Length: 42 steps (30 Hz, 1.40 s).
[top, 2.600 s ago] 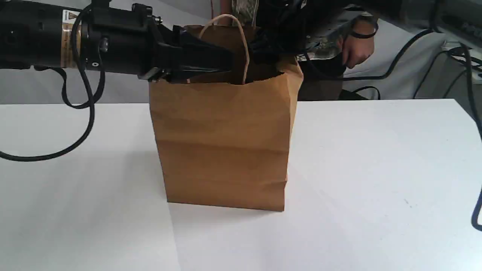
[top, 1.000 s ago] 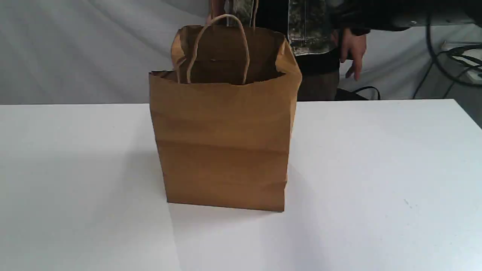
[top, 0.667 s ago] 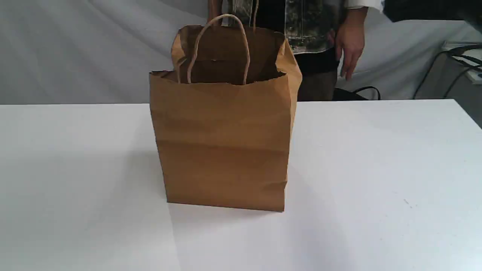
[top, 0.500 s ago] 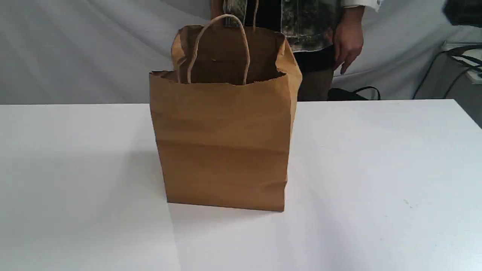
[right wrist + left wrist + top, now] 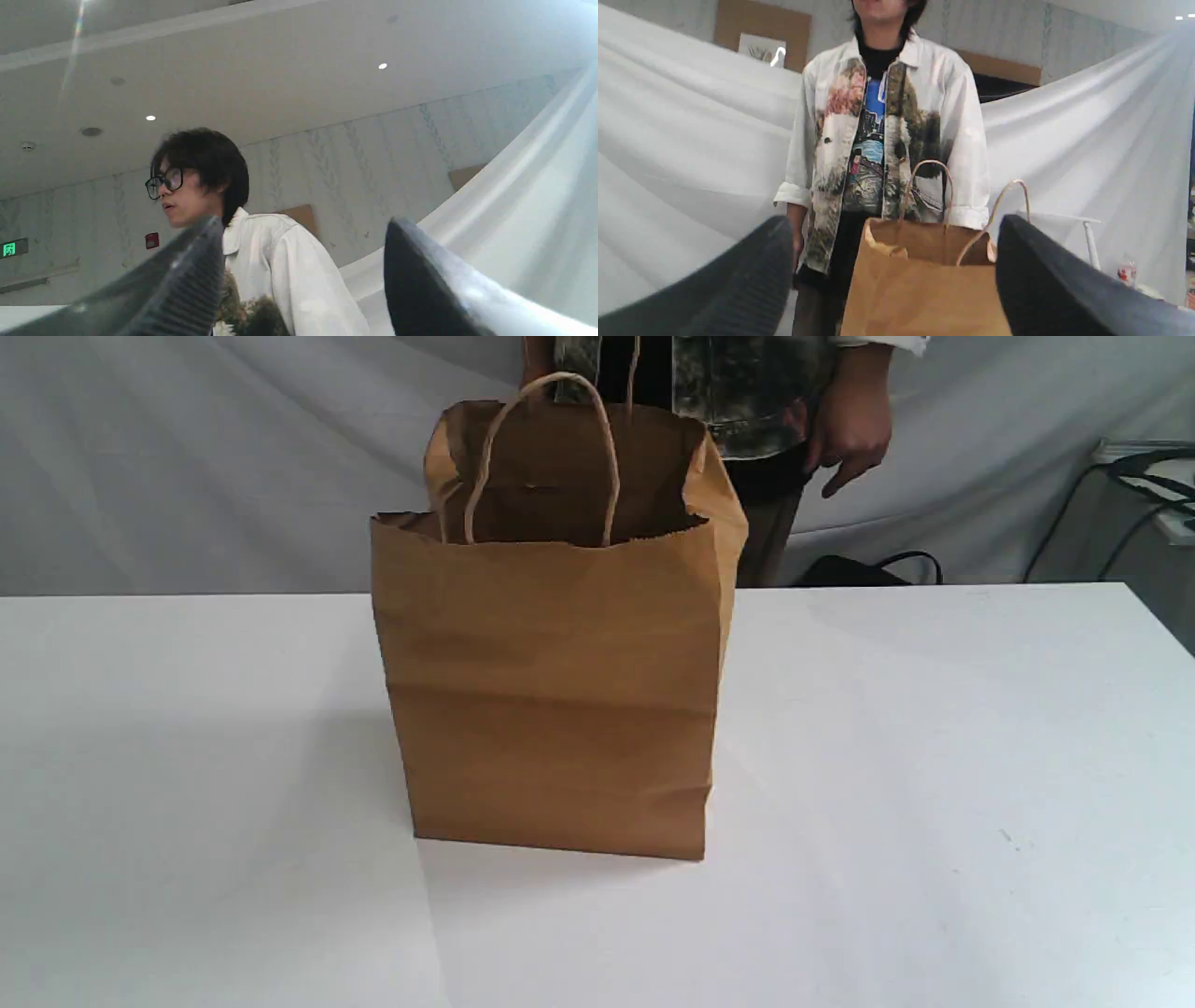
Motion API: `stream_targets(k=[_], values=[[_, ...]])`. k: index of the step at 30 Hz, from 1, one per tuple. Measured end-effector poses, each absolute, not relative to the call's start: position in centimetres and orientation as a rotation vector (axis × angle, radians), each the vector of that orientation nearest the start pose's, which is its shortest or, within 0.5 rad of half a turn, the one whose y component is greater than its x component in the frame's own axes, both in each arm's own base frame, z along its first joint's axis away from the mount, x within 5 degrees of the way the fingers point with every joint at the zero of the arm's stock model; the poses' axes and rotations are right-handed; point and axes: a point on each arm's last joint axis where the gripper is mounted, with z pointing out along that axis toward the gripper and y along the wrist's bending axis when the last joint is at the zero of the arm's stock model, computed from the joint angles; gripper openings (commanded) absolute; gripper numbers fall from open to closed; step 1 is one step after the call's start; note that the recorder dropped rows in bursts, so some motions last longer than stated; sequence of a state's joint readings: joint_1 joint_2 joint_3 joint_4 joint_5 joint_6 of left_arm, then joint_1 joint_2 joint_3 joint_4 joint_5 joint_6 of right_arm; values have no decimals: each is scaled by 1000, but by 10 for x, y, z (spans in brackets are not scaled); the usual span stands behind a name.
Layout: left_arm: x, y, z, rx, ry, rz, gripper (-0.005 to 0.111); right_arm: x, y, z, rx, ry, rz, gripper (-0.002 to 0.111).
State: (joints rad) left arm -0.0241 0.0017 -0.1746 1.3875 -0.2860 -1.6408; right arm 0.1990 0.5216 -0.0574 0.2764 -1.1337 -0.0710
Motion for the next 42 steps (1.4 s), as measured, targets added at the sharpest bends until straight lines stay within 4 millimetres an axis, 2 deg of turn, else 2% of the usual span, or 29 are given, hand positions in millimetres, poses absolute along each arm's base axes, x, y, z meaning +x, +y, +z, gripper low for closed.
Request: stream_targets(k=[4,10,15,22,29,42], values=[[44,-26,252,75,1346,-428,64,74,-9,273,188,845,138,52],[54,-17,219,-64,1449,-406,64,80,-12,260,245,995,144,52],[55,-14,217,-85,1458,-373,64,84,-10,252,204,1104,92,52],[53,-21,219,-36,1448,-452,64,88,-7,245,182,1197,101,52],[50,-29,221,42,1434,-521,64,88,-7,244,181,1213,105,52],[50,-30,221,51,1432,-529,64,88,-7,241,197,1243,132,52]])
